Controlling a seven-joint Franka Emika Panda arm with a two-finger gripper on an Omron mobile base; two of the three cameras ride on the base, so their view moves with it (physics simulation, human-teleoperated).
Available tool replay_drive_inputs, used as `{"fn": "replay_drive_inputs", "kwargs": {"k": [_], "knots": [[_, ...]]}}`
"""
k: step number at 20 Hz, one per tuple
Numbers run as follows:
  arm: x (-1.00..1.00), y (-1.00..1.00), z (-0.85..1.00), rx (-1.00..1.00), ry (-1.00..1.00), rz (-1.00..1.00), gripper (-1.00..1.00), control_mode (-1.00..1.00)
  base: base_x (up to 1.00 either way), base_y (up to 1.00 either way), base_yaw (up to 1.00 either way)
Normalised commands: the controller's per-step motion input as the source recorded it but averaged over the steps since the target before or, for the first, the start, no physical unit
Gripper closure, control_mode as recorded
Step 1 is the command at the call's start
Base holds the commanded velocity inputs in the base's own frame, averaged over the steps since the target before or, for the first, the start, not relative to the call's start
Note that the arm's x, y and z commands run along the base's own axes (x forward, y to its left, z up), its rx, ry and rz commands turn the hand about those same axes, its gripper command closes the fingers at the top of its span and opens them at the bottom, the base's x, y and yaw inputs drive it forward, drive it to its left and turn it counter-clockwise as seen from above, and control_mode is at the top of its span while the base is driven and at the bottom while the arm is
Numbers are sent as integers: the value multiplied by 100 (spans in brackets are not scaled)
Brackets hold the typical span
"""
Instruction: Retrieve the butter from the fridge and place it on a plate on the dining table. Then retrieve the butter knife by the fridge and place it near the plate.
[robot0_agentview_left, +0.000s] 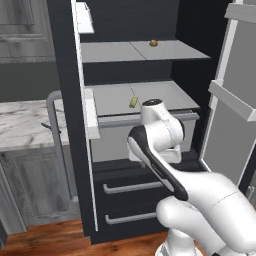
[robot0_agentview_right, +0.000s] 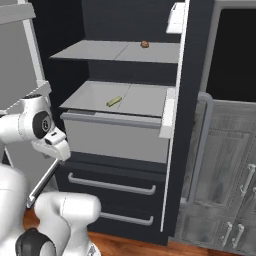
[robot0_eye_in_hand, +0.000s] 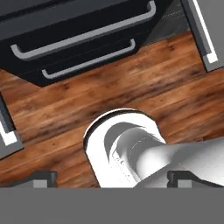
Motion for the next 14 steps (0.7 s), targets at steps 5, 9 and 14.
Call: {"fn": "replay_drive_inputs", "kwargs": {"k": [5, 9, 14], "knots": [[-9, -92, -2, 0, -5, 45, -100, -100, 0, 0, 0], [-1, -76, -21, 10, 0, 8, -100, -100, 0, 0, 0], [0, -28, -20, 8, 1, -8, -100, -100, 0, 0, 0]]}}
